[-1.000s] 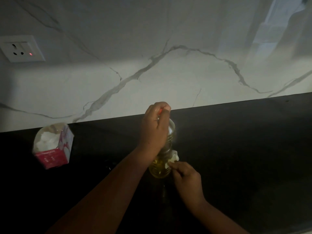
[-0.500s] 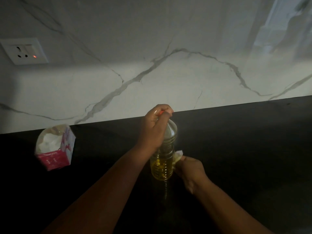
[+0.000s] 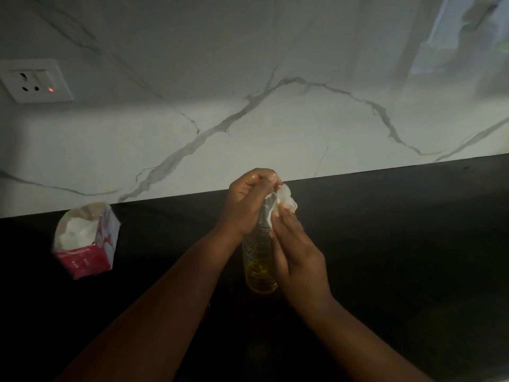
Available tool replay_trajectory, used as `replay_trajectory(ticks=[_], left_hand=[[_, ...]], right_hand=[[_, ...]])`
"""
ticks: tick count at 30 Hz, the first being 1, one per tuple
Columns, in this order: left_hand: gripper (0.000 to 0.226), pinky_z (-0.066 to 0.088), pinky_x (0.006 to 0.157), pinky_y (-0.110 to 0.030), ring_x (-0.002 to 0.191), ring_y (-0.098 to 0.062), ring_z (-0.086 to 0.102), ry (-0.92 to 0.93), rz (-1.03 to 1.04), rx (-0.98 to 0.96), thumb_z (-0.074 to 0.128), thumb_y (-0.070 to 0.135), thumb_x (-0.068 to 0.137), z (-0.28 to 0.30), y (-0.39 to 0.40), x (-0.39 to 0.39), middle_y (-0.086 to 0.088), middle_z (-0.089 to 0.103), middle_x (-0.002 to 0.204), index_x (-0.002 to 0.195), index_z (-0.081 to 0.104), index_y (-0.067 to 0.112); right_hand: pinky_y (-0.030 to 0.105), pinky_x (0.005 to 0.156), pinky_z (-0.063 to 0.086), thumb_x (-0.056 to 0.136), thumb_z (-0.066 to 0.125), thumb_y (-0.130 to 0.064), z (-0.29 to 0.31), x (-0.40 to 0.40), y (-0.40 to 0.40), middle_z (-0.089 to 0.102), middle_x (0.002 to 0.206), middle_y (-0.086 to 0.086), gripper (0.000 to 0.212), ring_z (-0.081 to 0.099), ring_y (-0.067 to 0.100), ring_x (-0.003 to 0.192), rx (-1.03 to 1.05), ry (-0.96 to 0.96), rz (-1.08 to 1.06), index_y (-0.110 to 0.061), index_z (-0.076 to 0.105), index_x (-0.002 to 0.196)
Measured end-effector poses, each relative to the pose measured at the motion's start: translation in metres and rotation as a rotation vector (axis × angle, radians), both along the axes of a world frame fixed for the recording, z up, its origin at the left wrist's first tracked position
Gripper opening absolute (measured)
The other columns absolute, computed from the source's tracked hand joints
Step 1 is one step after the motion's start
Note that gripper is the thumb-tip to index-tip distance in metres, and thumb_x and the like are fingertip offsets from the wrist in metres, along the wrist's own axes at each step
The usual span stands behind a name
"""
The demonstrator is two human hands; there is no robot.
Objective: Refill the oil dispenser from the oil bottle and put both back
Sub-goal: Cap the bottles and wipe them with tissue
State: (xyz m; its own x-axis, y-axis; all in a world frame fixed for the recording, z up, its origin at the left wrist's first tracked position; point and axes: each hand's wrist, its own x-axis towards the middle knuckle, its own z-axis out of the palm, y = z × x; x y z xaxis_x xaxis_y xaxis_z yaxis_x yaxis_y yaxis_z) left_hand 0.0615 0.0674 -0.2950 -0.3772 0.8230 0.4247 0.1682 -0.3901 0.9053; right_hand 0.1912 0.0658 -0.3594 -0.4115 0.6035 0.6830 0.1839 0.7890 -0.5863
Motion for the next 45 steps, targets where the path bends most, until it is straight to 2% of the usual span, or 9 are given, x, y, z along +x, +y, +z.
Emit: replay_trajectory(ticks=[3,6,13,18,24,31,38,41,45], left_hand=[[0.013,0.053,0.088,-0.036,0.086,-0.012,0.067,0.018,0.011,0.002,0.062,0.043,0.082,-0.001,0.001,0.0,0.01,0.071,0.077,0.076,0.073,0.04],[0.012,0.052,0.091,-0.043,0.086,-0.014,0.067,0.035,0.015,-0.011,0.063,0.044,0.079,-0.001,0.002,0.001,0.009,0.071,0.077,0.077,0.073,0.039],[0.023,0.054,0.089,-0.043,0.087,-0.014,0.068,0.044,0.018,-0.015,0.058,0.026,0.088,0.0,0.001,-0.001,0.01,0.072,0.08,0.077,0.073,0.04],[0.01,0.055,0.087,-0.034,0.088,-0.013,0.07,0.024,0.015,-0.045,0.056,0.025,0.087,0.002,0.002,-0.003,0.005,0.071,0.084,0.092,0.064,0.03],[0.004,0.052,0.098,-0.035,0.106,-0.022,0.07,-0.026,-0.181,-0.03,0.067,0.023,0.075,0.004,0.002,-0.014,-0.008,0.073,0.076,0.075,0.069,0.02],[0.016,0.051,0.098,-0.032,0.11,-0.024,0.067,0.013,-0.218,-0.012,0.062,0.034,0.068,0.004,0.008,-0.02,0.002,0.075,0.082,0.069,0.077,0.028],[0.017,0.051,0.08,-0.02,0.085,-0.009,0.064,0.061,-0.182,0.031,0.059,0.034,0.069,0.002,0.008,-0.02,0.01,0.07,0.073,0.065,0.075,0.032],[0.016,0.048,0.072,-0.016,0.078,-0.004,0.062,0.047,-0.198,0.034,0.059,0.032,0.069,0.002,0.007,-0.019,0.011,0.068,0.072,0.065,0.075,0.03],[0.016,0.047,0.072,-0.015,0.077,-0.003,0.062,0.048,-0.208,0.031,0.059,0.033,0.069,0.001,0.008,-0.021,0.011,0.068,0.072,0.065,0.074,0.03]], right_hand=[[0.022,0.104,0.042,0.092,0.055,-0.022,-0.022,0.008,0.0,0.053,0.136,0.002,0.039,0.048,0.006,0.128,-0.174,0.113,-0.009,-0.014,0.053,0.13],[0.03,0.092,0.054,0.091,0.061,-0.018,-0.028,0.006,-0.012,0.071,0.112,-0.005,0.027,0.064,0.003,0.107,-0.822,0.3,-0.021,-0.016,0.067,0.117],[0.042,0.087,0.056,0.093,0.056,-0.009,-0.054,0.013,0.002,0.072,0.096,0.012,0.013,0.068,0.023,0.092,-1.398,0.133,-0.129,-0.011,0.069,0.092],[0.031,0.074,0.058,0.091,0.053,0.003,-0.021,0.007,0.007,0.073,0.089,0.012,0.019,0.07,0.02,0.084,-1.464,0.268,-0.082,-0.006,0.069,0.088],[0.022,0.057,0.057,0.088,0.06,0.002,0.054,0.006,0.016,0.075,0.083,0.011,0.014,0.072,0.014,0.069,-1.11,0.409,0.079,-0.002,0.072,0.095],[0.016,0.066,0.055,0.091,0.057,-0.001,0.041,0.013,0.011,0.075,0.092,-0.002,0.021,0.07,0.004,0.079,-0.751,0.321,0.02,-0.01,0.073,0.103],[0.03,0.069,0.06,0.093,0.058,-0.021,-0.03,0.015,0.0,0.074,0.089,-0.001,0.016,0.071,0.01,0.08,-0.936,-0.055,-0.057,-0.026,0.072,0.097],[0.037,0.074,0.058,0.091,0.059,-0.008,-0.046,0.015,0.001,0.073,0.087,0.006,0.018,0.071,0.022,0.084,-1.131,-0.224,-0.042,-0.02,0.071,0.084],[0.03,0.071,0.057,0.088,0.055,0.006,-0.032,0.011,0.01,0.072,0.085,0.011,0.02,0.069,0.018,0.077,-1.337,-0.075,-0.051,-0.005,0.071,0.083]])
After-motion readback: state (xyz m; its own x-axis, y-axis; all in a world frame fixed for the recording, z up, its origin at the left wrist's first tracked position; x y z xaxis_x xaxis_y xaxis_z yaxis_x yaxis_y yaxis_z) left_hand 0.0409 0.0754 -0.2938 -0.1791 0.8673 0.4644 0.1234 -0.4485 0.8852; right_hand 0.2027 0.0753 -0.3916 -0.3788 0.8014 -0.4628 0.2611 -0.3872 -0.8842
